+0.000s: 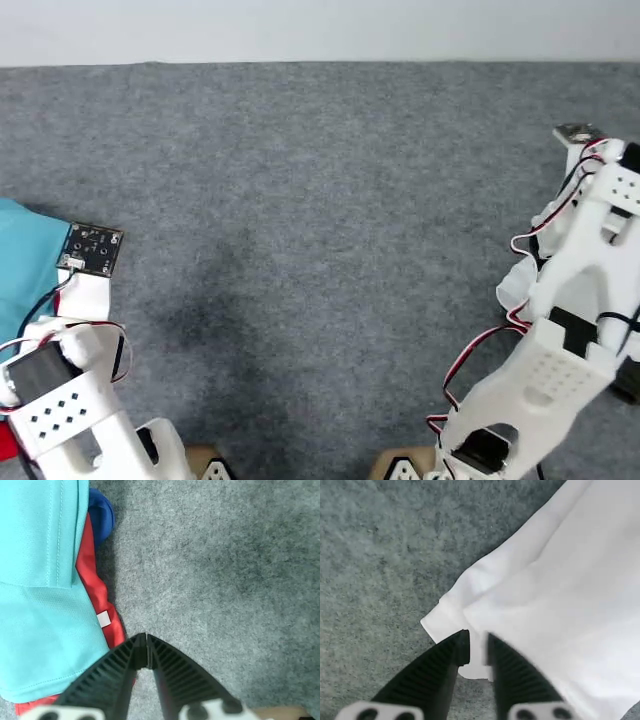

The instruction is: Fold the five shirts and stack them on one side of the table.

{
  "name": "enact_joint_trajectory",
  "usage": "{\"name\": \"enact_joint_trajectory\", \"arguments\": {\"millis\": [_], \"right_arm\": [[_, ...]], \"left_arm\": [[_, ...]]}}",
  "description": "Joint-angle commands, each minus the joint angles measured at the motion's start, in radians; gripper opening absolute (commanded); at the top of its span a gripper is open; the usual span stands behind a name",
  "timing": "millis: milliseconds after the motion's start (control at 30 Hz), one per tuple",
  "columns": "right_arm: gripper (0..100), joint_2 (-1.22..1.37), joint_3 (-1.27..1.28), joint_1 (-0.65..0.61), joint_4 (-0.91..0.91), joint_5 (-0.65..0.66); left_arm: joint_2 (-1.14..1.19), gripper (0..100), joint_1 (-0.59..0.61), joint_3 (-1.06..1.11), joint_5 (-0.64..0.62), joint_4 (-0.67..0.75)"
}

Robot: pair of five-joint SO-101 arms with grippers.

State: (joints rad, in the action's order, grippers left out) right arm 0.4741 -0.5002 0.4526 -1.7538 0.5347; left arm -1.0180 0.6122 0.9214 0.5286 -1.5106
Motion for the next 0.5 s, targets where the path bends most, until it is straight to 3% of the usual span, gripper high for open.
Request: {"name": "enact_joint_trajectory", "arguments": {"millis": [0,467], "right_arm": [[21.0,0.035,-0.009,-0.010,-0.025,0.009],[3.9,0.143,-0.009,0.007,0.030,0.012]], "left_arm": [[-0.003,1,-0.006,-0.002,0.006,0.015],[-0.003,1,-0.006,-0.002,0.008,0.014]]}}
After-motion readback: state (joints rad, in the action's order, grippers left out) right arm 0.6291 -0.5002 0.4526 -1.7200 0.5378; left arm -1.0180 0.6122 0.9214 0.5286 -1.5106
